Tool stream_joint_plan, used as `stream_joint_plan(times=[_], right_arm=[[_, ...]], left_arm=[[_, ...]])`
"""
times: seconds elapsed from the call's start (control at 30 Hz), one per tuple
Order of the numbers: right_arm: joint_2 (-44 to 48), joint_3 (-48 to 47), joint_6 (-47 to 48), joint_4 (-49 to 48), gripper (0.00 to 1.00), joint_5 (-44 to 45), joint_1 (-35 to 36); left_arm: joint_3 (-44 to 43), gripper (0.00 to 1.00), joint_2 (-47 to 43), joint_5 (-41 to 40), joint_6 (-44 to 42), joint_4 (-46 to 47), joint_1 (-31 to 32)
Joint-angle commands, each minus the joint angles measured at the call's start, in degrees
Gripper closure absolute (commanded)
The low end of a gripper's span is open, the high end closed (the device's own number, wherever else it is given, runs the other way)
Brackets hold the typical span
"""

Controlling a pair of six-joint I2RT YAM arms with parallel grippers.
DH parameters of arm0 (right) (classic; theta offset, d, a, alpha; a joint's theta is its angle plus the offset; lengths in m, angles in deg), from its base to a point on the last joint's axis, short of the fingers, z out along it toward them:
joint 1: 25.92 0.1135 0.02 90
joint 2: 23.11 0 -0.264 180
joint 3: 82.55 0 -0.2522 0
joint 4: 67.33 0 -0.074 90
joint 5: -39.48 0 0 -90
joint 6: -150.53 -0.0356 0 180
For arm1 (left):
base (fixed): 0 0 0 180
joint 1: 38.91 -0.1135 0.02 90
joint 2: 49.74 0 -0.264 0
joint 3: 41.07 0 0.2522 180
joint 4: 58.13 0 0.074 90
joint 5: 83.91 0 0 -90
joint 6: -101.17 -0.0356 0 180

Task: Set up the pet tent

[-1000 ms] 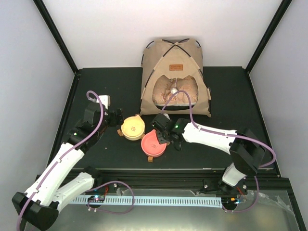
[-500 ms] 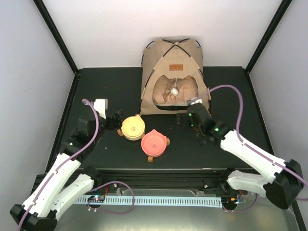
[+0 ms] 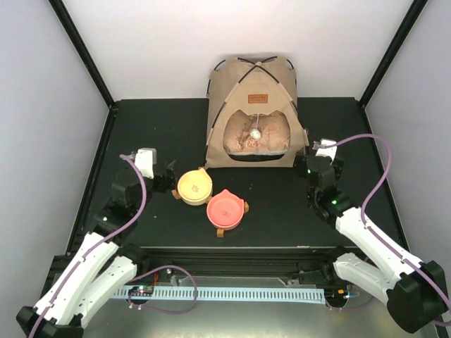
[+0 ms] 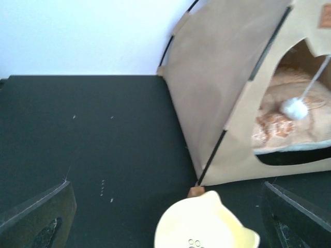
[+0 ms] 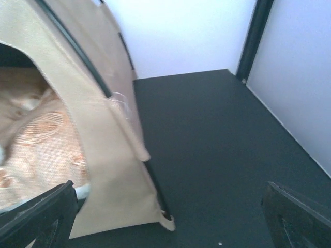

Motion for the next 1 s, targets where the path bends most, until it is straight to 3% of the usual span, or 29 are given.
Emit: stream_joint_plan(times=[0.0,0.13,0.23,0.37,0.47,0.67,0.73,0.8,0.87,0.93,0.97], right_arm=[[1.2,7.3,5.6,-18.7,0.0,4.8,-3.2],[2.3,15.0,3.4,-29.4,0.0,-6.2,-14.9],[1.9,18.3,6.8,-36.0,0.0,-15.1,-21.2],[-2.7,20.5,12.1,-43.7,0.0,-15.7,-22.1],[-8.3,22.7,12.6,-52.2,0.0,-18.8,-23.0],[-22.2,22.8,15.0,-64.7,0.0,-25.4,-25.3],[-28.0,23.1,15.1,-72.4,0.0,-27.4,-26.0],[-25.7,20.4,15.3,-62.6,0.0,-29.0,-26.3],[-26.7,21.9,15.7,-67.6,0.0,-29.5,-26.3],[-25.8,20.4,15.4,-62.8,0.0,-29.9,-26.4],[-26.2,20.9,15.5,-64.9,0.0,-29.8,-26.5]], left_arm=[[2.7,0.01,5.1,-7.5,-0.4,6.0,-1.3],[5.2,0.01,11.0,-10.1,3.9,12.6,-5.4],[7.9,0.01,15.0,-10.6,4.8,20.8,-9.8],[10.9,0.01,20.5,-14.5,-0.8,31.3,-13.5],[13.9,0.01,23.4,-13.5,-3.6,38.7,-14.8],[24.2,0.01,29.7,-11.4,-10.5,64.9,-14.9],[23.2,0.01,31.6,-9.0,-13.8,66.4,-14.9],[22.9,0.01,34.4,-7.2,-17.3,70.8,-15.2],[23.1,0.01,38.4,-4.1,-17.8,76.0,-16.3],[23.8,0.01,43.9,-2.5,-17.9,81.8,-17.2],[23.6,0.01,45.7,-2.3,-17.5,83.7,-17.7]])
